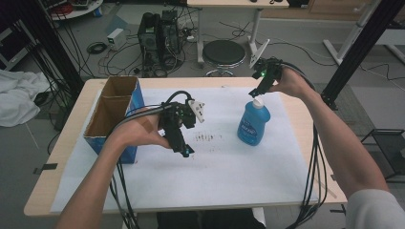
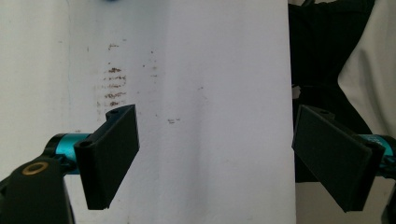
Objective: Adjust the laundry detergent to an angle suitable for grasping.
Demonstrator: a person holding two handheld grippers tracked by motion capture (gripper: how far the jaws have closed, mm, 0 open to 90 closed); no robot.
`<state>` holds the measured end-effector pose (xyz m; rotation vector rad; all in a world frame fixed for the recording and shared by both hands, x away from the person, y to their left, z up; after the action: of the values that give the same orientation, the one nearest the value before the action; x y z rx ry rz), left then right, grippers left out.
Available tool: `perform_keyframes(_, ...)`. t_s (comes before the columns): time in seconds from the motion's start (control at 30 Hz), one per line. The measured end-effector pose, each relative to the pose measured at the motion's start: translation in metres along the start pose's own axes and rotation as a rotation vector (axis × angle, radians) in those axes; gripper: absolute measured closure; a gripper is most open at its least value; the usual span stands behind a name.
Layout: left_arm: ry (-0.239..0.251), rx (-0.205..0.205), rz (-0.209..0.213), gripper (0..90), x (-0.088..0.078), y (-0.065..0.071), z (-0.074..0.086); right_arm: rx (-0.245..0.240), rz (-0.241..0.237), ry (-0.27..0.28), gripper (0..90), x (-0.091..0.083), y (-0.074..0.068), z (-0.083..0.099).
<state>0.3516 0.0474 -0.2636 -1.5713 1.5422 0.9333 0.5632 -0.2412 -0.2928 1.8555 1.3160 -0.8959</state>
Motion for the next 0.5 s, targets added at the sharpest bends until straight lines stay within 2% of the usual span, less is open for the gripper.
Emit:
perform_keyframes(0.2,0.001,0.006,-0.001,14.9,-0.0004,0.0005,-0.0007,0.008,0.005,0.014,12.5,-0.0025,0.0001,-0.0007)
perform_keyframes(0.5,0.006,0.001,-0.016,14.9,-0.0034,0.0042,-0.0036,0.015,0.013,0.0,12.4,-0.0039,0.0006,0.0002)
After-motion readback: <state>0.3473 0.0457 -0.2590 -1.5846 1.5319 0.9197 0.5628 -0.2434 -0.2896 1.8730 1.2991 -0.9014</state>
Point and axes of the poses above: each handheld gripper's, and its own axes: x roughly forward along the jaws, z roughly out of its underside, y roughly to its right, the point moved 1 cm from there along x, roughly forward along the jaws, and after that the axes turned 8 degrees about y, right-handed, at the moved point
